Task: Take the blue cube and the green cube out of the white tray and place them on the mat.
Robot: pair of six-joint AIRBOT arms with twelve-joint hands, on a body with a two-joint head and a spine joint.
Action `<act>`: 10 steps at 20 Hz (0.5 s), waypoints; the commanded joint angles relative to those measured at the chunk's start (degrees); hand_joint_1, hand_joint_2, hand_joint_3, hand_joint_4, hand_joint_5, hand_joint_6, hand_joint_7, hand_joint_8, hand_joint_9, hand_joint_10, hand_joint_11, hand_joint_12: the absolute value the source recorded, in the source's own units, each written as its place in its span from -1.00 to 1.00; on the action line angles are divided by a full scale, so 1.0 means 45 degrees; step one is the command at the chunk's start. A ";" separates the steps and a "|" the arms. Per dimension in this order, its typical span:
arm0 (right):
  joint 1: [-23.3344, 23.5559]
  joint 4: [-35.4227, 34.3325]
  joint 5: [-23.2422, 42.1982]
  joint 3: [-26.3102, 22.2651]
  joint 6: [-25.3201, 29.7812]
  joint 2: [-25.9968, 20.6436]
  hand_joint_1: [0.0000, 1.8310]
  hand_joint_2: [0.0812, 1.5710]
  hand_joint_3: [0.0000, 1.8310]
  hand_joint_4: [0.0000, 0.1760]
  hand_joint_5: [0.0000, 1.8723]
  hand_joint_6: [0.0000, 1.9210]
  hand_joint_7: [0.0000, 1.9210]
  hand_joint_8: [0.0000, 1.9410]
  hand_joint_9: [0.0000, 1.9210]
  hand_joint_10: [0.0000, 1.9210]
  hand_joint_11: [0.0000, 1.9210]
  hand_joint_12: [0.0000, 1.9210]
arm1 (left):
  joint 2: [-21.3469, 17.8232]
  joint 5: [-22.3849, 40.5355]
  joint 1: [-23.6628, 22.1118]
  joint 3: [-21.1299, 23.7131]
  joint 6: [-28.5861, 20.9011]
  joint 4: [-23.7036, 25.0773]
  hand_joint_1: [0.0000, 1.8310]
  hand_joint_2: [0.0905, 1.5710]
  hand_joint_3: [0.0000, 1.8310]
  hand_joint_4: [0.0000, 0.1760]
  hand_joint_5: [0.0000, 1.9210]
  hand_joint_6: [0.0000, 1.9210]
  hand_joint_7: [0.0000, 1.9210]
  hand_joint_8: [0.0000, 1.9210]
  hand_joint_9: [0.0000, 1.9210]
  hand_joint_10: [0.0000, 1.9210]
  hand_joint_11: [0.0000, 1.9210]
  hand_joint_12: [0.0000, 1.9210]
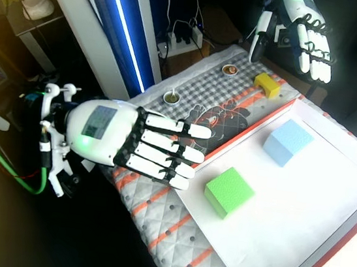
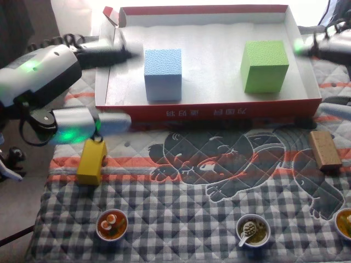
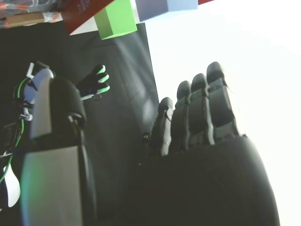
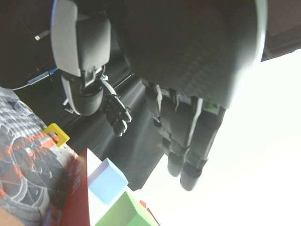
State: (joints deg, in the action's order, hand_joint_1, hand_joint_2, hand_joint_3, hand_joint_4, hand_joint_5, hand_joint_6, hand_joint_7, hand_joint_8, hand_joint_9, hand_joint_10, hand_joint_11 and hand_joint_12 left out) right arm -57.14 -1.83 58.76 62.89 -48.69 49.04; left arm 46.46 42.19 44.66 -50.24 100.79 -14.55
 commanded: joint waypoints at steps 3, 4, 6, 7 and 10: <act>0.0425 -0.0227 0.1441 0.0199 0.0009 0.0129 -0.25 0.66 -1.00 -0.68 -0.56 -1.00 -0.53 -1.00 -0.55 -1.00 -0.86 -0.24 | 0.0391 0.0972 -0.0525 -0.0450 -0.0028 -0.0077 -0.25 0.48 -1.00 0.49 -0.31 -1.00 -0.32 -1.00 -0.28 -0.91 -0.80 0.18; 0.0599 -0.0239 0.1398 0.0313 0.0009 0.0211 -0.38 0.65 -1.00 -0.68 -0.73 -1.00 -0.67 -1.00 -0.65 -1.00 -0.90 -0.28 | 0.0590 0.0765 -0.0787 -0.0727 -0.0028 -0.0147 -0.23 0.47 -1.00 0.47 -0.36 -1.00 -0.39 -1.00 -0.34 -0.96 -0.87 0.09; 0.1013 -0.0286 0.1193 0.0577 0.0009 0.0398 -0.41 0.55 -1.00 -0.45 -0.85 -1.00 -0.78 -1.00 -0.73 -1.00 -0.95 -0.31 | 0.0919 0.0467 -0.1313 -0.1186 0.0003 -0.0177 -0.13 0.42 -1.00 0.22 -0.39 -1.00 -0.45 -1.00 -0.41 -0.99 -0.95 0.05; 0.1310 -0.0285 0.0956 0.0753 0.0009 0.0533 -0.36 0.45 -1.00 0.00 -0.91 -1.00 -0.84 -1.00 -0.79 -1.00 -0.99 -0.34 | 0.1160 0.0216 -0.1651 -0.1437 0.0357 -0.0340 -0.15 0.36 -1.00 0.46 -0.45 -1.00 -0.52 -1.00 -0.48 -1.00 -0.98 -0.01; 0.2375 -0.0271 -0.0056 0.1529 -0.0066 0.1241 -0.37 0.23 -1.00 0.74 -1.00 -1.00 -0.94 -1.00 -0.92 -0.99 -1.00 -0.68 | 0.2066 -0.0955 -0.2846 -0.2196 0.3131 -0.1508 -0.25 0.27 -1.00 0.96 -0.64 -1.00 -0.69 -1.00 -0.63 -1.00 -1.00 -0.33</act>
State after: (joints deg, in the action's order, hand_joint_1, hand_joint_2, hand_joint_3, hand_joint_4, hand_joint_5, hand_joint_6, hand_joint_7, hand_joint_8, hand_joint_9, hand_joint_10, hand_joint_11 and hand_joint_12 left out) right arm -46.63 -2.15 53.10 70.02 -48.90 54.83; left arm 56.07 33.08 32.14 -60.45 115.31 -22.17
